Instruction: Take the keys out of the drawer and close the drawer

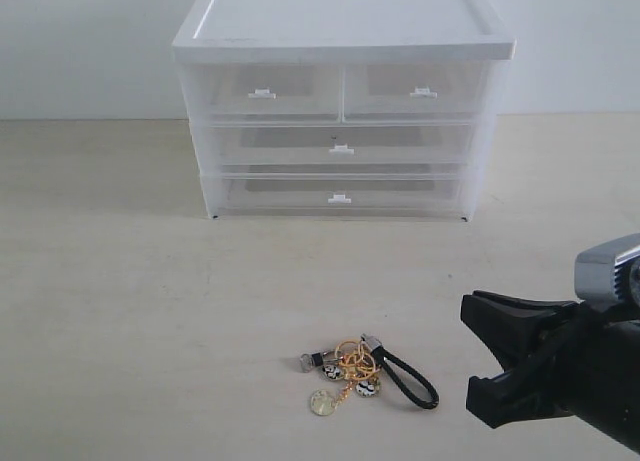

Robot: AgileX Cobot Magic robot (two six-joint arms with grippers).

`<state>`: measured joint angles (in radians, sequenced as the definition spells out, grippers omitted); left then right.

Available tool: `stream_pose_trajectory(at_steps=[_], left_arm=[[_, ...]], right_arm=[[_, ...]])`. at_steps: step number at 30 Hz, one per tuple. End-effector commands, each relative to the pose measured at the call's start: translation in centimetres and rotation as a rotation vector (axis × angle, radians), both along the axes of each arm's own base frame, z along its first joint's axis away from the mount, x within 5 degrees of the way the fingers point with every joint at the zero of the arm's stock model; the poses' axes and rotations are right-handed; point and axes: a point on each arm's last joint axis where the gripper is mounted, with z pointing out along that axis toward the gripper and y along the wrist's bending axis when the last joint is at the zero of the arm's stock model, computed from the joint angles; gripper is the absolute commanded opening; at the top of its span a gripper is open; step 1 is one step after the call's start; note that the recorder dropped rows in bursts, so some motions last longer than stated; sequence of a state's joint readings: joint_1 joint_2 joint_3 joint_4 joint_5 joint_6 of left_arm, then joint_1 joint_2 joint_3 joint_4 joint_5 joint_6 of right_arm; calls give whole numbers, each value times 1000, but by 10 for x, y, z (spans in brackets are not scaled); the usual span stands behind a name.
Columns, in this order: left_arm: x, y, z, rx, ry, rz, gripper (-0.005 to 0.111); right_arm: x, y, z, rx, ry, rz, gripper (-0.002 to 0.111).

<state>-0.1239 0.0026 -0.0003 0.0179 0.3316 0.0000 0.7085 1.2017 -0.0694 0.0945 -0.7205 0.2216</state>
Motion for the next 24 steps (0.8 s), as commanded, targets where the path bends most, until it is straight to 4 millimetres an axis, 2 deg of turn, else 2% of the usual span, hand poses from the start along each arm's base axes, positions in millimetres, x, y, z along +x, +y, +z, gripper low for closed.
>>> stream_pose_trajectory(at_steps=[1, 24], left_arm=[[0, 0, 1, -30, -12, 7, 4], [0, -1, 1, -38, -13, 3, 4]], right_arm=[[0, 1, 2, 11, -11, 0, 0], [0, 1, 2, 11, -11, 0, 0]])
